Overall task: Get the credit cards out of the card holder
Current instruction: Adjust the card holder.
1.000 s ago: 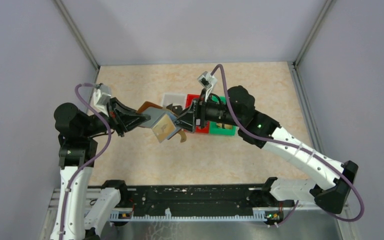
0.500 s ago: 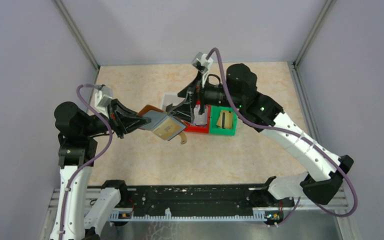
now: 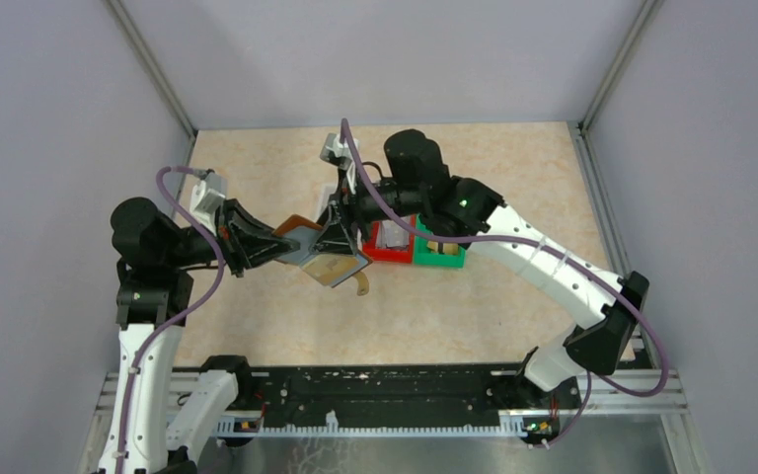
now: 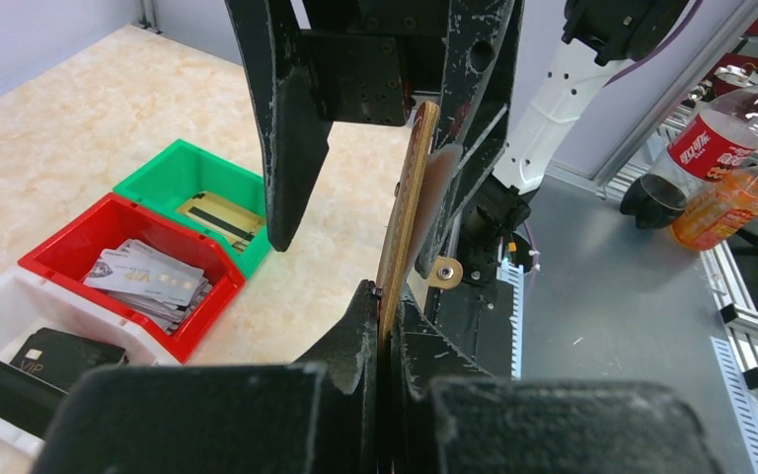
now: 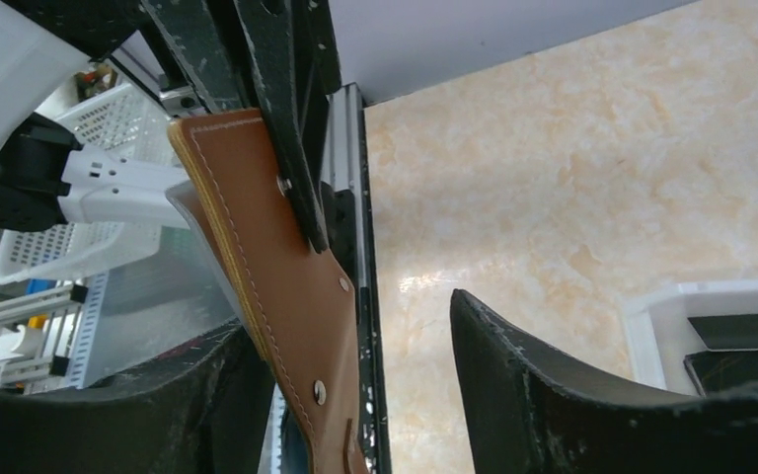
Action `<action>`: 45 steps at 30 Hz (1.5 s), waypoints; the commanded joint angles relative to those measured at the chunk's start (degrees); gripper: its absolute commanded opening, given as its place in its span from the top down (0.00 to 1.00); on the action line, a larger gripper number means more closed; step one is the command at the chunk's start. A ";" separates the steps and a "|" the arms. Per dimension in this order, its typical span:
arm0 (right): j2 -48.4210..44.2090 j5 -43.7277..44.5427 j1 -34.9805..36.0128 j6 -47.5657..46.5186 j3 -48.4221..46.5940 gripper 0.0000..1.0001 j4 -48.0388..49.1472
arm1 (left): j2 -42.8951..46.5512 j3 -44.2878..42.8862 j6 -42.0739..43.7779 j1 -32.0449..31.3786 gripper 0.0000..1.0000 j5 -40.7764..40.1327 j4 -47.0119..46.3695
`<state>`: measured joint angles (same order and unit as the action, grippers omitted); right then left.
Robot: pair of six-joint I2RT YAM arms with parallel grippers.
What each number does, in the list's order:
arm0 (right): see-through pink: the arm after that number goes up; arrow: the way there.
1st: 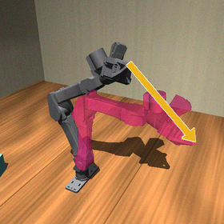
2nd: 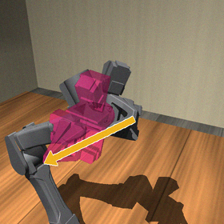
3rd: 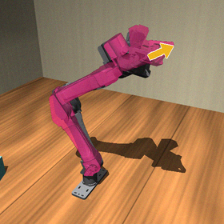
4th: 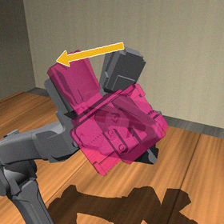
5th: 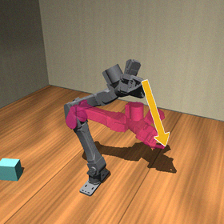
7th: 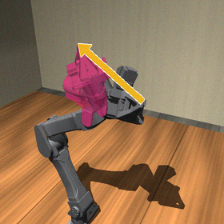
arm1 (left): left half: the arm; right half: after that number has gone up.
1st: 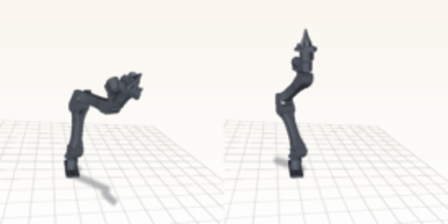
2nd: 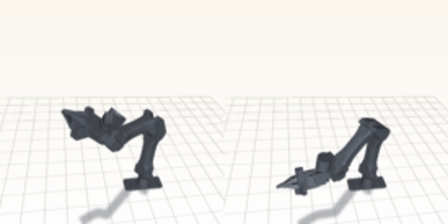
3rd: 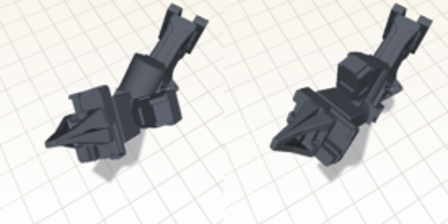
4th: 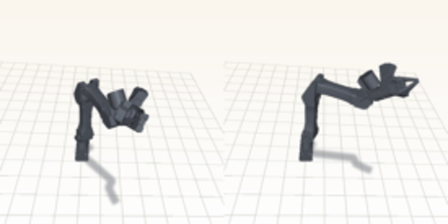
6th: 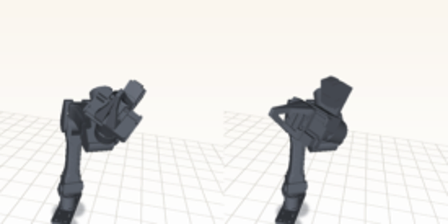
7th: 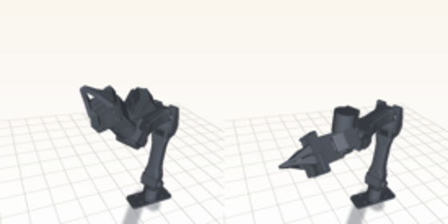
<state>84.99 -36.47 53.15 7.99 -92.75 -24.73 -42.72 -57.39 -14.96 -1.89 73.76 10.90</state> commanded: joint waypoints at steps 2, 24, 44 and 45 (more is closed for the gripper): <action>1.23 -5.16 0.74 -3.03 -5.39 0.45 0.81 | -0.49 -1.14 1.21 -0.13 1.00 3.18 0.40; -1.87 -5.70 0.73 0.41 -0.45 1.00 7.93 | -1.18 -2.43 0.73 -0.13 1.00 3.94 1.20; -15.35 6.88 -2.86 19.66 21.11 1.00 46.57 | -0.28 0.56 -10.77 -0.13 0.01 -4.44 -3.61; -15.93 7.60 -2.83 21.55 22.79 1.00 50.10 | 0.05 1.35 -12.55 -0.13 0.01 -4.60 -4.98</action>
<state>74.11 -34.11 50.76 20.91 -73.56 3.62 -43.86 -57.98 -20.67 -1.89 71.77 11.00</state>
